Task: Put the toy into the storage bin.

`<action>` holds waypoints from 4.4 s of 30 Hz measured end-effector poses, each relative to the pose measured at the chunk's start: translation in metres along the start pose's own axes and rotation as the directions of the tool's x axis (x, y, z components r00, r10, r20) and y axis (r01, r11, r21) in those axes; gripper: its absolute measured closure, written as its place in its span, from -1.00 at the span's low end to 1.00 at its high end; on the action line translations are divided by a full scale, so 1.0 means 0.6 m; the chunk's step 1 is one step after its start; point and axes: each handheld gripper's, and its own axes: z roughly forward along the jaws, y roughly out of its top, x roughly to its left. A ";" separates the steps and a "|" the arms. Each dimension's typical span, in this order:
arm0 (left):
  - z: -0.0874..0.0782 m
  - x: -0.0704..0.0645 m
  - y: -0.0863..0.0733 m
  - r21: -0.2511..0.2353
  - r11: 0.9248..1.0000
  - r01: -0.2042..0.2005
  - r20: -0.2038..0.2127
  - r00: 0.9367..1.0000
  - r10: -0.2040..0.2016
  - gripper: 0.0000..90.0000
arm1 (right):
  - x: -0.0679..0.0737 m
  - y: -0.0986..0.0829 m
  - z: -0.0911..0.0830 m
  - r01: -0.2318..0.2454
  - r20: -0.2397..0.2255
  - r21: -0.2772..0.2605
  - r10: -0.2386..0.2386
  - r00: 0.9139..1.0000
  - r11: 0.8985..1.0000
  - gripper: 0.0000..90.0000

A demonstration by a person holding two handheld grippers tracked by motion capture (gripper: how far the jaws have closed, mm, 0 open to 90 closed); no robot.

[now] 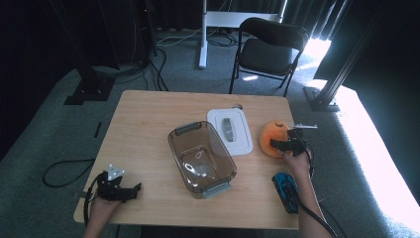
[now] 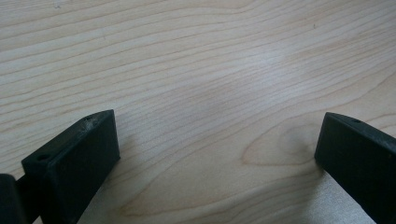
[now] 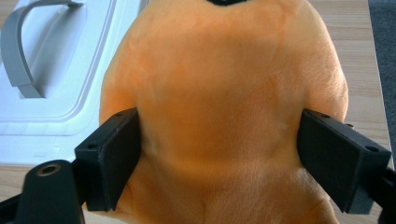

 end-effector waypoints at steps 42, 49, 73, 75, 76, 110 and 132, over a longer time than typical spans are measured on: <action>0.001 0.000 0.000 0.000 1.000 0.000 -0.001 1.000 0.000 -1.00 | -0.008 -0.003 -0.093 0.011 0.026 -0.077 -0.009 1.000 0.997 0.56; 0.001 0.000 0.000 0.000 1.000 0.001 -0.001 1.000 -0.001 -1.00 | 0.005 0.003 -0.120 0.045 0.009 -0.102 -0.045 0.999 0.994 0.56; 0.001 0.000 0.001 -0.001 1.000 0.003 -0.003 1.000 -0.003 -1.00 | 0.111 0.036 -0.196 0.215 -0.104 -0.200 -0.239 0.965 0.956 0.56; 0.001 0.000 0.001 -0.001 1.000 0.002 -0.003 1.000 -0.002 -1.00 | 0.122 0.038 -0.202 0.227 -0.123 -0.209 -0.255 0.959 0.951 0.56; 0.001 0.000 0.001 -0.001 1.000 0.003 -0.003 1.000 -0.003 -1.00 | 0.128 0.039 -0.205 0.235 -0.129 -0.215 -0.266 0.955 0.948 0.56; 0.001 0.000 0.001 0.001 1.000 0.002 -0.001 1.000 -0.002 -1.00 | 0.311 0.022 -0.238 0.460 -0.348 -0.297 -0.544 0.764 0.837 0.54; 0.001 0.000 0.001 -0.001 1.000 0.003 -0.002 1.000 -0.003 -1.00 | 0.383 -0.012 -0.181 0.567 -0.409 -0.232 -0.609 0.680 0.790 0.54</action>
